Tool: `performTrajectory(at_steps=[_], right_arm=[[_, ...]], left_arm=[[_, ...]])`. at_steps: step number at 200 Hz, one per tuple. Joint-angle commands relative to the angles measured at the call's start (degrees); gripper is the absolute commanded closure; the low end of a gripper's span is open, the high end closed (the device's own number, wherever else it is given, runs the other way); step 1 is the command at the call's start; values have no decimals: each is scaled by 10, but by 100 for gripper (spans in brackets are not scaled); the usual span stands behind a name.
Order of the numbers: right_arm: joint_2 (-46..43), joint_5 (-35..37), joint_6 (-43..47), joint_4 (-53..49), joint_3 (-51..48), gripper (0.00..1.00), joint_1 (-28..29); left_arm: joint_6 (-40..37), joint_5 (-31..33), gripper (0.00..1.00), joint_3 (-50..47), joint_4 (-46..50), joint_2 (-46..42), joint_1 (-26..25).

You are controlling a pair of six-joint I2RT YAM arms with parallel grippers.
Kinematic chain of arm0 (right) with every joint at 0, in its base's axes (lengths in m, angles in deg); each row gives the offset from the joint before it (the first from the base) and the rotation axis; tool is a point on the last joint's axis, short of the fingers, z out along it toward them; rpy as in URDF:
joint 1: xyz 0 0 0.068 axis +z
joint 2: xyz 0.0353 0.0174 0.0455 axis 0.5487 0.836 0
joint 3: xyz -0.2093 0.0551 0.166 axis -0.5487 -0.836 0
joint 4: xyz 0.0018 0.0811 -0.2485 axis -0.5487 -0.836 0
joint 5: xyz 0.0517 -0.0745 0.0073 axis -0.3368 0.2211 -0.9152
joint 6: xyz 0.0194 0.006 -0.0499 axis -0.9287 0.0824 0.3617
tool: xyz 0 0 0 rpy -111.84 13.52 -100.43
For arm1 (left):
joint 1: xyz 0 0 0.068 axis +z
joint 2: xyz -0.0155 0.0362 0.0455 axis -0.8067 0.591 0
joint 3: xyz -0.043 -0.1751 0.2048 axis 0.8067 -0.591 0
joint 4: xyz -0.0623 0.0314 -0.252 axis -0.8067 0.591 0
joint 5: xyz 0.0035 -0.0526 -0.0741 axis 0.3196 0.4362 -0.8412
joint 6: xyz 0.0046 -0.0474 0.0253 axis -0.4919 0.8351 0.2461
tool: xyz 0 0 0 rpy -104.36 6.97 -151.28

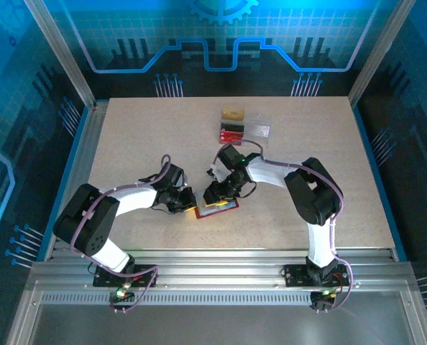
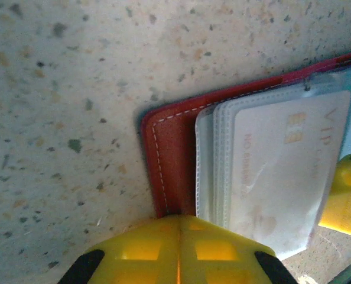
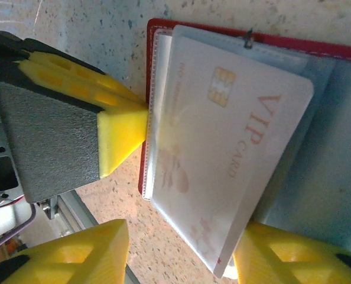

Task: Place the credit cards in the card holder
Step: Insert the credit card into the card slot, then flip over the card slot in the card holder.

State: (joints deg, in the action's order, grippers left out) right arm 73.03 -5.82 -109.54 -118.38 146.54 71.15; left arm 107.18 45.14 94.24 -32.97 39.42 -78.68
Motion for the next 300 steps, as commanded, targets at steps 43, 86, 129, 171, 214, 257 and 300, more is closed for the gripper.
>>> performTrajectory(at_steps=[43,86,129,171,214,257,300], right_arm=[[-84,146,29,-82,-7,41,11],[-92,240,44,-102,5,58,5],[-42,321,57,-123,48,69,10],[-24,343,70,-115,63,62,15],[4,338,72,-100,71,63,24],[43,349,71,-107,82,65,34],[47,356,48,-99,50,71,40]], left_arm=[[-32,8,93,3,11,43,-9],[-34,0,93,8,7,48,-9],[-36,-1,92,5,7,45,-9],[-36,-3,92,3,5,40,-9],[-35,-10,92,3,1,46,-10],[-36,-17,92,5,0,45,-11],[-41,-18,91,8,3,47,-11]])
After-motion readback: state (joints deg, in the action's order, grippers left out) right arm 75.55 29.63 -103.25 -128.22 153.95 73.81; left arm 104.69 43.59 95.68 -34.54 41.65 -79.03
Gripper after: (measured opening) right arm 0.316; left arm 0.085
